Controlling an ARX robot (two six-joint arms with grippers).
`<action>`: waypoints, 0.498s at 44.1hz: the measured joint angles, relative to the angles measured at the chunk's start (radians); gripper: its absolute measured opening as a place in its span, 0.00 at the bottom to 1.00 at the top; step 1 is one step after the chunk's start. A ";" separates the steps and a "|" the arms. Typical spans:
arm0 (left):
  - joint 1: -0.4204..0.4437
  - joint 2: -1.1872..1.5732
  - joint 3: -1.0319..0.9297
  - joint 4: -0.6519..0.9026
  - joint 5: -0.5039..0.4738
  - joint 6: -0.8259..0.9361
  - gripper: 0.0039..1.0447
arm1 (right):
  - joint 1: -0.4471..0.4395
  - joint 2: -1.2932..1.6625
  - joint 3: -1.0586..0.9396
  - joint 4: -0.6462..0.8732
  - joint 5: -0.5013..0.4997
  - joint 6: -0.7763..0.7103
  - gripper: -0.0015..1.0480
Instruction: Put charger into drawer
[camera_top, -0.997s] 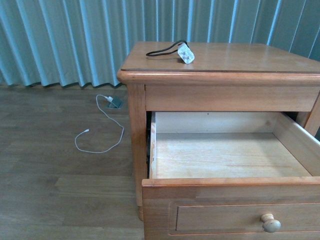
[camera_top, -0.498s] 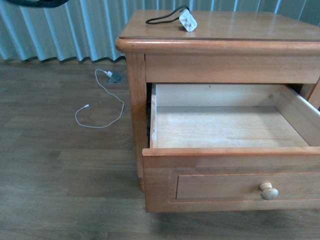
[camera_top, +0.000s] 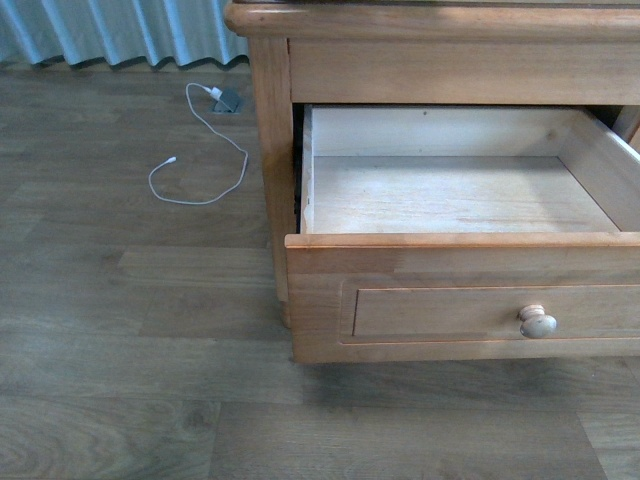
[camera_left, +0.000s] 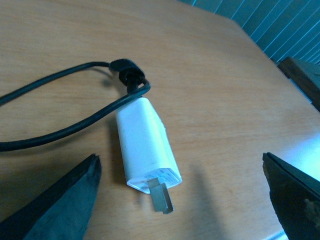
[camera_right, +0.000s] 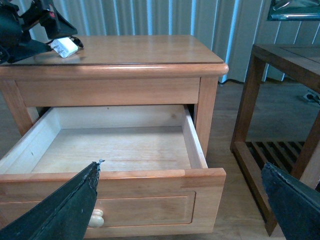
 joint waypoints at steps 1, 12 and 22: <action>-0.001 0.013 0.015 -0.005 -0.008 0.004 0.94 | 0.000 0.000 0.000 0.000 0.000 0.000 0.92; -0.004 0.091 0.141 -0.037 -0.033 -0.031 0.94 | 0.000 0.000 0.000 0.000 0.000 0.000 0.92; -0.011 0.149 0.251 -0.113 -0.036 -0.041 0.94 | 0.000 0.000 0.000 0.000 0.000 0.000 0.92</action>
